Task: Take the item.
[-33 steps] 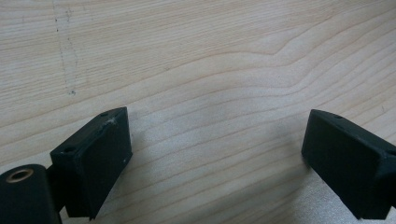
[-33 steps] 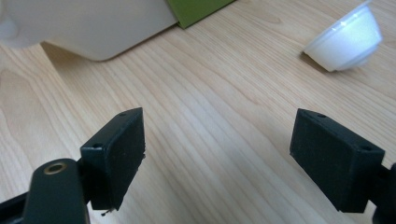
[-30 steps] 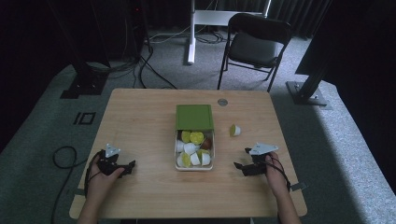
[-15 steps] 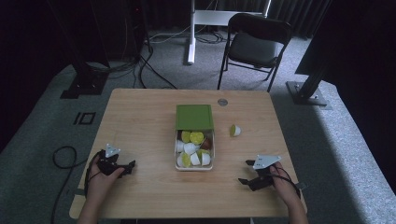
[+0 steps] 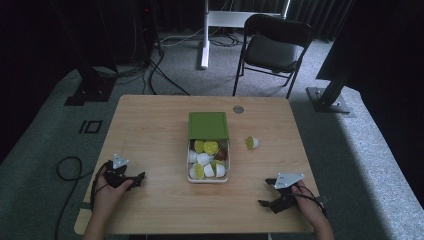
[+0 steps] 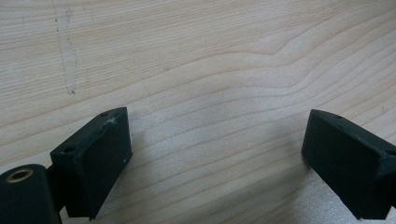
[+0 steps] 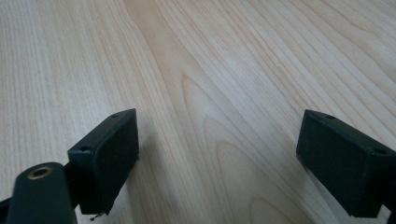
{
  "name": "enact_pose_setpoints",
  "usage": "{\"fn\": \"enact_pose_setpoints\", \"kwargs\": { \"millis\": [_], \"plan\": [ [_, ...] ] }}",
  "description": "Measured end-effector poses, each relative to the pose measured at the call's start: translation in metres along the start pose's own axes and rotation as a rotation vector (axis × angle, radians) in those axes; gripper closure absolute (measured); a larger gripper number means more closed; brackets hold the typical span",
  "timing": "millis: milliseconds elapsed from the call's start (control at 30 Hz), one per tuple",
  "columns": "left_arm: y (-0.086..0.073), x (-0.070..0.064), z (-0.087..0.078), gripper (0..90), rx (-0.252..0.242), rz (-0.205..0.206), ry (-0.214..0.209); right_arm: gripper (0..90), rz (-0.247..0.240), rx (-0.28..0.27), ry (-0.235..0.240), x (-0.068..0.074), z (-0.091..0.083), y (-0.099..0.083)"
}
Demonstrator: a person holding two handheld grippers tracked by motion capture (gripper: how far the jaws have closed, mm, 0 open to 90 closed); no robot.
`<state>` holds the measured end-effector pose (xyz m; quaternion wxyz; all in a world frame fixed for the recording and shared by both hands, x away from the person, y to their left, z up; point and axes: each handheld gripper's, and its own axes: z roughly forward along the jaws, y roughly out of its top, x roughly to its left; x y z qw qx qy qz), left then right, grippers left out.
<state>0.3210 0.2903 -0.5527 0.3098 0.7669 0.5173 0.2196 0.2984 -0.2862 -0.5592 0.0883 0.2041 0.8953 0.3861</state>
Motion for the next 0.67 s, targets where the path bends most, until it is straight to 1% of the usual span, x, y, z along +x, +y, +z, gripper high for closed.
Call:
{"fn": "enact_pose_setpoints", "kwargs": {
  "millis": [100,667],
  "plan": [
    [0.0,0.0,0.0,9.3,0.0,0.0,0.0,12.7,0.008,-0.001,-0.011,-0.0003,0.0,-0.0002],
    [0.0,0.0,0.0,9.4,0.0,0.0,0.0,12.5,0.007,-0.001,-0.011,-0.0003,0.0002,-0.0002]
  ]
}}
